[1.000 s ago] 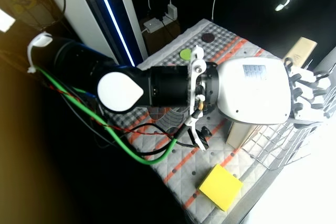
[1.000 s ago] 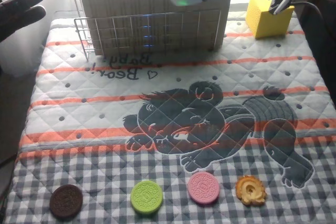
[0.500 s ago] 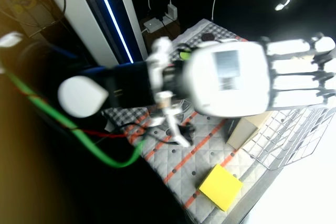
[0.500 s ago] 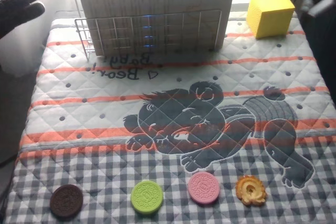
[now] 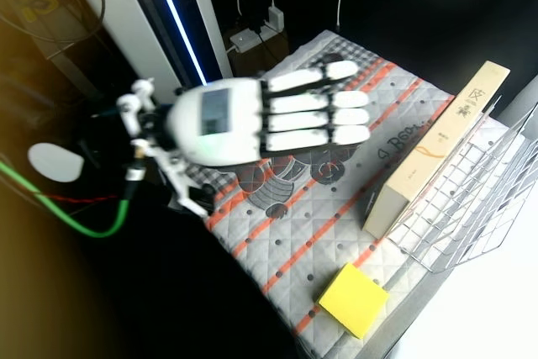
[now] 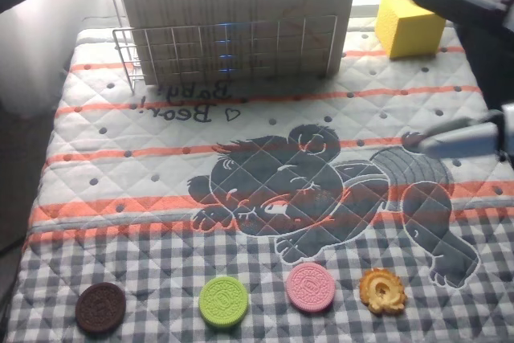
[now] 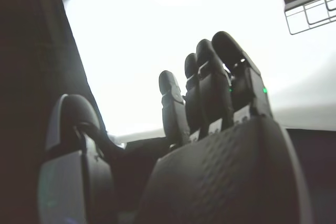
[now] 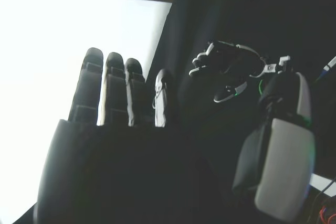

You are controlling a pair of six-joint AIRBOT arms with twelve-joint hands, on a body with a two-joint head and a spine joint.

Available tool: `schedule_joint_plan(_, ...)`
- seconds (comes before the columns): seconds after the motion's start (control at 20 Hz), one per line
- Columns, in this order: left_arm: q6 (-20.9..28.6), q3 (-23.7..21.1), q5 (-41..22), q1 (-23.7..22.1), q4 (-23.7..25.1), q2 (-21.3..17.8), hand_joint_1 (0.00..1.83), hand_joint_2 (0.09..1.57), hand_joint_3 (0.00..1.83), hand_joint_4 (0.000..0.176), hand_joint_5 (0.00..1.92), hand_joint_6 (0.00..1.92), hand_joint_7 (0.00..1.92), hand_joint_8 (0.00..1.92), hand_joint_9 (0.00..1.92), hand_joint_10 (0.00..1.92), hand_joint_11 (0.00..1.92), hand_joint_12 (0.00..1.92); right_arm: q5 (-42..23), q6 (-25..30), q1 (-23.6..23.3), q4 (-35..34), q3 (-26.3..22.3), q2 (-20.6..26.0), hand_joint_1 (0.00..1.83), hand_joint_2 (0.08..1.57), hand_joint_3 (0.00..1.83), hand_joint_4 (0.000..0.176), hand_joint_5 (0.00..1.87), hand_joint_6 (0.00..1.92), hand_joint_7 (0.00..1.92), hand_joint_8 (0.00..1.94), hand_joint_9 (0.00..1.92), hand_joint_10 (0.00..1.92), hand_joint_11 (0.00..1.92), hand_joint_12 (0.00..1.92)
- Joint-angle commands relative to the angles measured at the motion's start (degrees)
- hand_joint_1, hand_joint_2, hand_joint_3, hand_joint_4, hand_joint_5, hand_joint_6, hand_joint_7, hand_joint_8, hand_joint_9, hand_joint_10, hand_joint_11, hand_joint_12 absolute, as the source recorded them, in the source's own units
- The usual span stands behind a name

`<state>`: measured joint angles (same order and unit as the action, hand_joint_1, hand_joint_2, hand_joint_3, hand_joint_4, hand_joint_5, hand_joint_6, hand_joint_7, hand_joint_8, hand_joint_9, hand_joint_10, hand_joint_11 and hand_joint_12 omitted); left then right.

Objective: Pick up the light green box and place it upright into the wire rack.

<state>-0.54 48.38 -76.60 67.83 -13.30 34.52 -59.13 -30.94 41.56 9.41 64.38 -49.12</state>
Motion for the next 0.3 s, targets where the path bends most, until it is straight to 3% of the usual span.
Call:
schedule_joint_plan(0.0,0.54,-0.18,-9.92,0.08,-2.05,0.09,0.75,0.93,0.01,0.112,0.49,0.01,0.38,0.01,0.38,0.00,0.00,1.03,-7.93,0.02,0.55,-2.81,-0.32,0.12,0.65,0.87,0.01,0.117,0.00,0.00,0.01,0.00,0.00,0.00,0.00,0.00)
schedule_joint_plan(0.15,0.54,-0.62,-14.51,2.35,-3.28,0.70,0.74,0.94,0.01,0.138,0.49,0.00,0.37,0.00,0.36,0.00,0.00,0.99,-9.49,0.02,4.17,-5.75,-0.35,-0.32,0.62,0.93,0.01,0.144,0.07,0.01,0.04,0.00,0.00,0.00,0.00,0.00)
schedule_joint_plan(0.25,0.54,-0.31,-15.35,2.77,-4.44,1.44,0.74,0.95,0.01,0.155,0.47,0.00,0.35,0.00,0.35,0.00,0.00,0.96,-9.48,0.02,4.32,-5.87,-0.20,-0.61,0.66,0.96,0.02,0.122,0.09,0.01,0.04,0.00,0.00,0.00,0.00,0.00)
